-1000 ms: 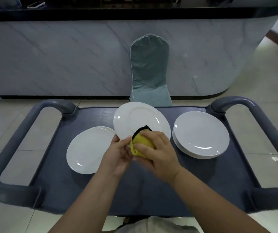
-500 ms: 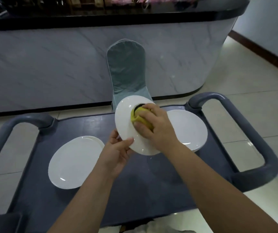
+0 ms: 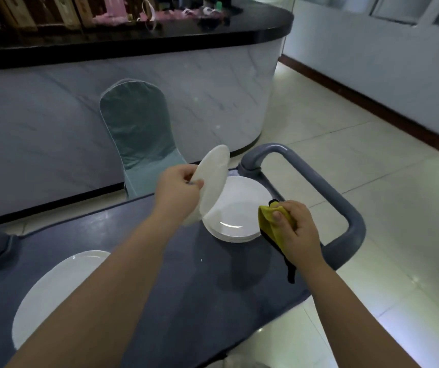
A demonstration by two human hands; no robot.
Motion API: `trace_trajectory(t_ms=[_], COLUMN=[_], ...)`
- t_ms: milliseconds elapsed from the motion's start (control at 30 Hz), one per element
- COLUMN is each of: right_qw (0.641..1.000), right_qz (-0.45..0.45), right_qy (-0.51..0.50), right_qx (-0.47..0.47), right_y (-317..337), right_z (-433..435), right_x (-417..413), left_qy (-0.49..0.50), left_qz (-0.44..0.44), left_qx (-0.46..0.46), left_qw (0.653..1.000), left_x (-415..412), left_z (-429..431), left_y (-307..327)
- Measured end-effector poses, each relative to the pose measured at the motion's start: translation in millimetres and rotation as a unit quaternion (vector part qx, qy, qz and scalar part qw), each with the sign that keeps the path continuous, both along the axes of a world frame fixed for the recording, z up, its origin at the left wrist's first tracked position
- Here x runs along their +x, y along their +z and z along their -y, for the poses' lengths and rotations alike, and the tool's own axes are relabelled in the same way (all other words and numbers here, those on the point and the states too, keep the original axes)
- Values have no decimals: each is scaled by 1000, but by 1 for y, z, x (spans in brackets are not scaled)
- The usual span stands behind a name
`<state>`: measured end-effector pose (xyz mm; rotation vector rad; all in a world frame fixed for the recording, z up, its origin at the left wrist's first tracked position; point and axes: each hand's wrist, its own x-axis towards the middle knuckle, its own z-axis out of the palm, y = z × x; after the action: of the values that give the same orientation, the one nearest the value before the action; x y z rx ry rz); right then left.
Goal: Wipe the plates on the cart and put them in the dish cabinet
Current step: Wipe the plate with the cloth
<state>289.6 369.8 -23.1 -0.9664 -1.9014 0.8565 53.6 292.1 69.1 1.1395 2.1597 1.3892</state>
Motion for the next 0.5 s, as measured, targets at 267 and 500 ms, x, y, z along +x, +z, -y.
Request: trace_trajectory(t_ms=[267,500], right_qw=[999,995], right_qz=[22,57], right_qy=[-43,-72], right_qx=[-21,-39], right_y=[-4,-10], right_z=[17,21], right_x=[25,30], left_qy=[-116,-282], left_qz=[-258,-371], left_qx=[-39,-141], left_qw=[958,874], left_x=[30,55], left_z=[-47,-51], left_y=[-32,-82])
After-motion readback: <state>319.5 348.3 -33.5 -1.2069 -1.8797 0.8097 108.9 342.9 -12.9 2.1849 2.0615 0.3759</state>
